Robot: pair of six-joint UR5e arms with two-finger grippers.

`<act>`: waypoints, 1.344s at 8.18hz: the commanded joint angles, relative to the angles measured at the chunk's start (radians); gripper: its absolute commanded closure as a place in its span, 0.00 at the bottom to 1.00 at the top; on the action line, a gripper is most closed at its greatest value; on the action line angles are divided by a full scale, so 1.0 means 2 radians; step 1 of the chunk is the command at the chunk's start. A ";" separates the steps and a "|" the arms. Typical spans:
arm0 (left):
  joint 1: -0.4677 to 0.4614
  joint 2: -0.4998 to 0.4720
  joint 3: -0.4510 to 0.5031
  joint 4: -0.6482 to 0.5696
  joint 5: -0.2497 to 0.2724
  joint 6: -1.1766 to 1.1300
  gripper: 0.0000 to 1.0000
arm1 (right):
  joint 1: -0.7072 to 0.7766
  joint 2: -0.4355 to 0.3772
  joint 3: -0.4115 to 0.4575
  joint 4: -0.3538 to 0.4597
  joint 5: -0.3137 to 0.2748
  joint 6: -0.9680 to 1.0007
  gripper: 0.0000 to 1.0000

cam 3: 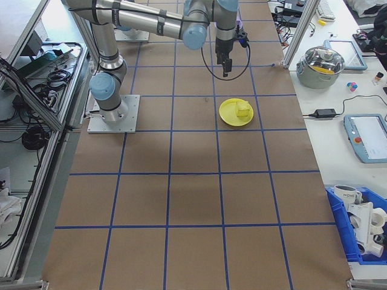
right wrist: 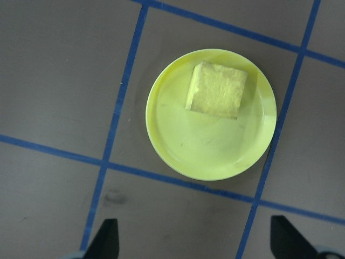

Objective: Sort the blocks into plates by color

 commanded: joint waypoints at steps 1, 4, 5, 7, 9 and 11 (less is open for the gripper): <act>0.000 0.003 -0.005 0.000 0.000 0.000 0.00 | 0.049 -0.087 0.002 0.085 0.000 0.074 0.00; 0.001 0.003 -0.005 0.000 0.000 0.000 0.00 | 0.054 -0.103 0.002 0.109 0.042 0.075 0.00; 0.001 0.003 -0.005 0.000 0.000 -0.001 0.00 | 0.054 -0.101 0.002 0.109 0.042 0.075 0.00; 0.001 0.003 -0.005 0.000 0.001 0.005 0.00 | 0.054 -0.100 0.002 0.109 0.043 0.075 0.00; 0.001 0.003 -0.008 0.000 0.003 0.009 0.00 | 0.054 -0.100 0.002 0.108 0.043 0.075 0.00; 0.001 0.004 -0.016 0.009 -0.002 0.008 0.00 | 0.054 -0.098 0.002 0.108 0.041 0.075 0.00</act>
